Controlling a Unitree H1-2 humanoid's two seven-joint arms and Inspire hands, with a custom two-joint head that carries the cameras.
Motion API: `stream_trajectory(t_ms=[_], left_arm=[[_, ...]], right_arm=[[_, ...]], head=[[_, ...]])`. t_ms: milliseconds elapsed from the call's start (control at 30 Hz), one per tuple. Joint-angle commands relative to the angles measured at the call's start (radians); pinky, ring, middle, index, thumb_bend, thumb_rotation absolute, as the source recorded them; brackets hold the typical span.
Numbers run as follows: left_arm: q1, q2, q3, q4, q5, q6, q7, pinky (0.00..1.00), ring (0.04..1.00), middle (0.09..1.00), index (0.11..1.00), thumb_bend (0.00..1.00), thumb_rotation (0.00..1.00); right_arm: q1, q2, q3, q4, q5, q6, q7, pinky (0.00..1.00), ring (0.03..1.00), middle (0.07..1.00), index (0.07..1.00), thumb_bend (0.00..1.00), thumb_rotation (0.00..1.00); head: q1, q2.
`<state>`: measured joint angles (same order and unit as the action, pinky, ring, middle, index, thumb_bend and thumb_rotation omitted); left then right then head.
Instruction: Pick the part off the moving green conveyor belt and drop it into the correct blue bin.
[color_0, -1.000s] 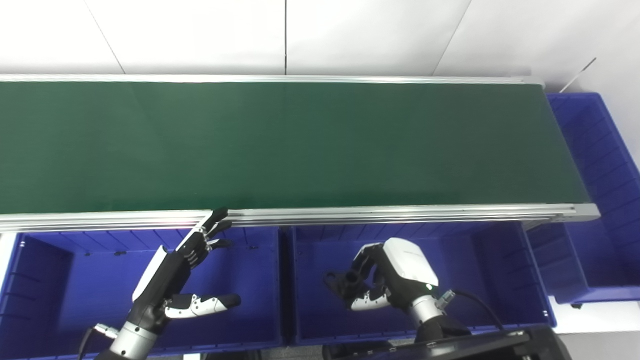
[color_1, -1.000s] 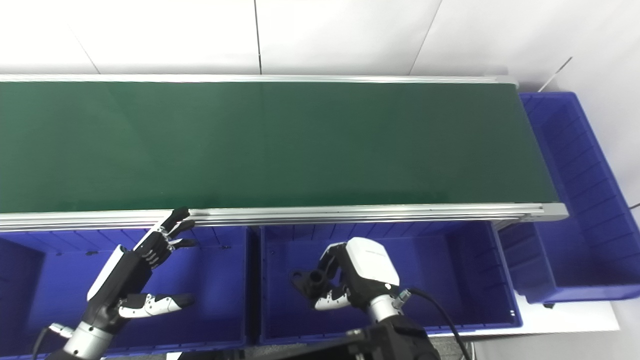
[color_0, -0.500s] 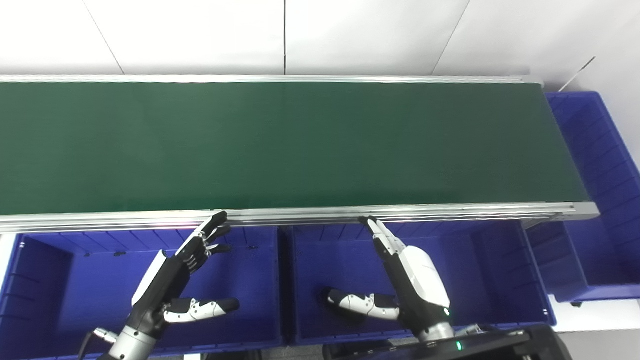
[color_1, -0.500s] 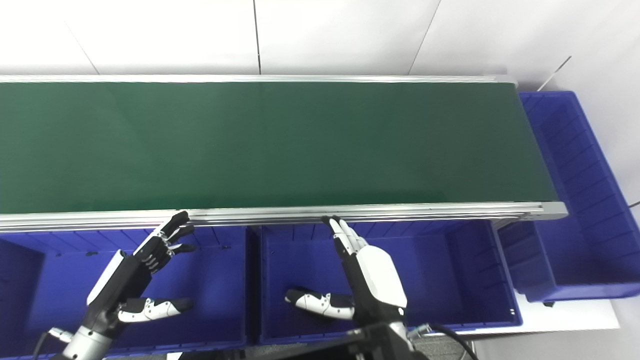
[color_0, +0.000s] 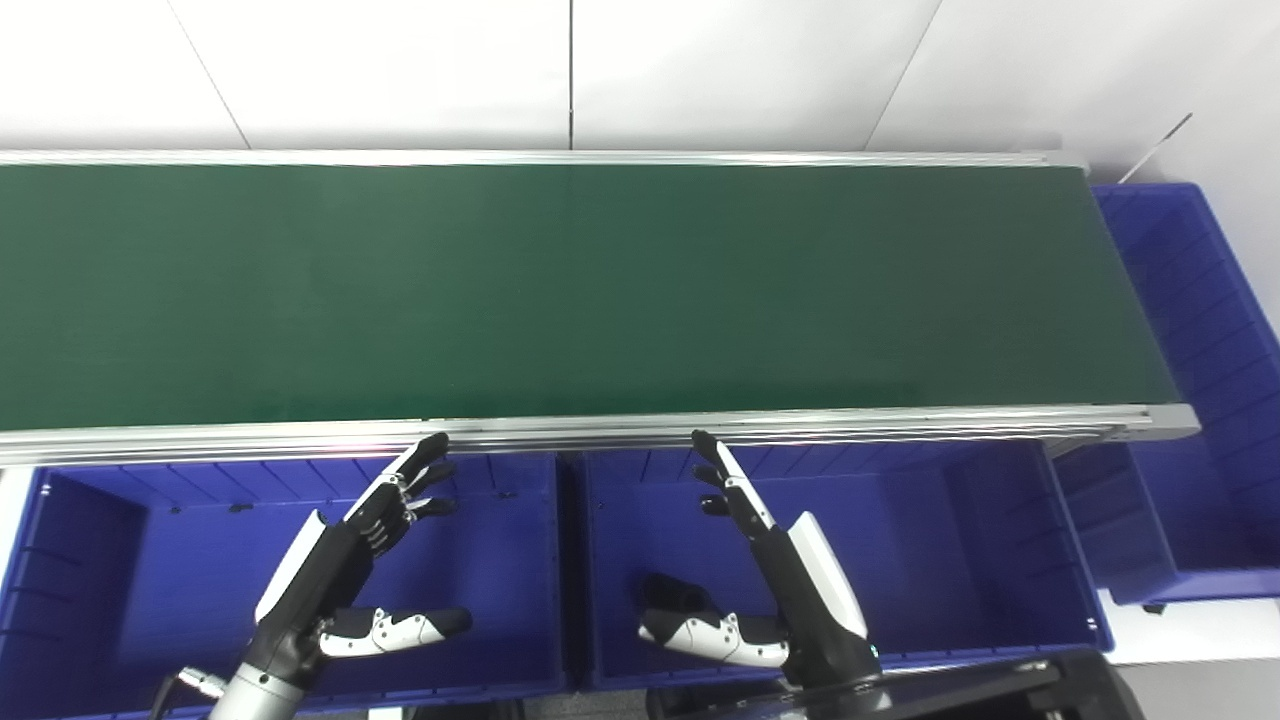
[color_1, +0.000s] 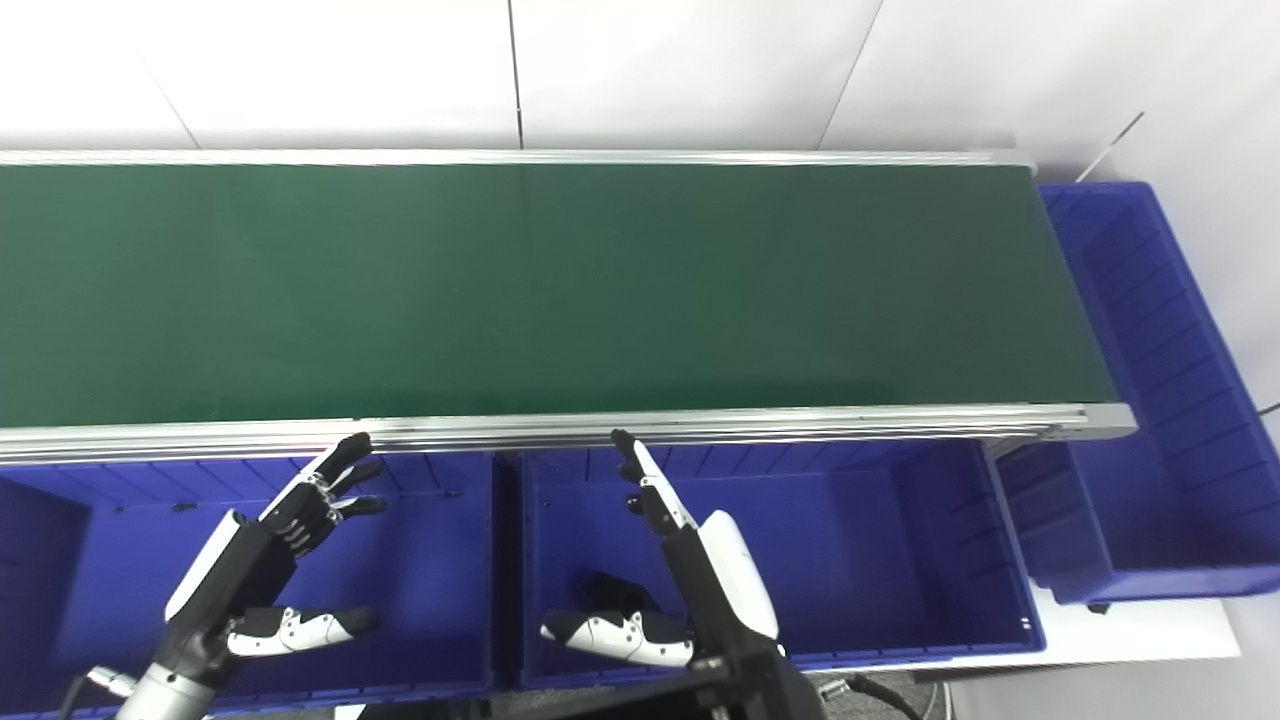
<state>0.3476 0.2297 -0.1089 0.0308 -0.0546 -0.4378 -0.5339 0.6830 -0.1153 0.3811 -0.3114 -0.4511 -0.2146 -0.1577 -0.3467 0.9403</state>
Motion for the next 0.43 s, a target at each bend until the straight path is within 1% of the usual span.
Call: stream_trajectory(t_ms=[0,133,200,333,400], left_arm=[[0.004,-0.004,0.004,-0.026,-0.009,-0.032,-0.012,0.84,0.887,0.915,0.919,0.9,0.61],[0.008,-0.004,0.003,-0.029,-0.004,-0.032,-0.008,0.85,0.896,0.921,0.922,0.9,0.61],[0.008,-0.005,0.003,-0.027,-0.004,-0.032,-0.007,0.85,0.896,0.92,0.922,0.9,0.61],[0.007,-0.006,0.001,-0.024,-0.003,-0.032,-0.011,0.85,0.896,0.92,0.924,0.89,0.6],[0.008,-0.006,0.0,-0.026,-0.002,-0.032,-0.012,0.85,0.897,0.921,0.924,0.89,0.6]], right_arm=[[-0.005,-0.004,-0.005,-0.007,0.007,-0.06,0.005,0.85,0.939,0.982,1.0,0.88,0.56],[-0.017,-0.008,-0.011,-0.001,-0.015,-0.046,0.014,0.83,0.924,0.983,1.0,0.87,0.57],[-0.023,-0.008,-0.017,0.009,-0.023,-0.049,0.013,0.81,0.916,0.985,1.0,0.87,0.58],[-0.027,-0.005,-0.026,0.016,-0.025,-0.049,0.017,0.84,0.926,0.983,1.0,0.88,0.59],[-0.027,-0.004,-0.03,0.016,-0.026,-0.049,0.018,0.83,0.929,0.983,1.0,0.87,0.6]], head=[[0.001,-0.001],[0.001,-0.001],[0.007,-0.008],[0.015,-0.008],[0.021,-0.01]])
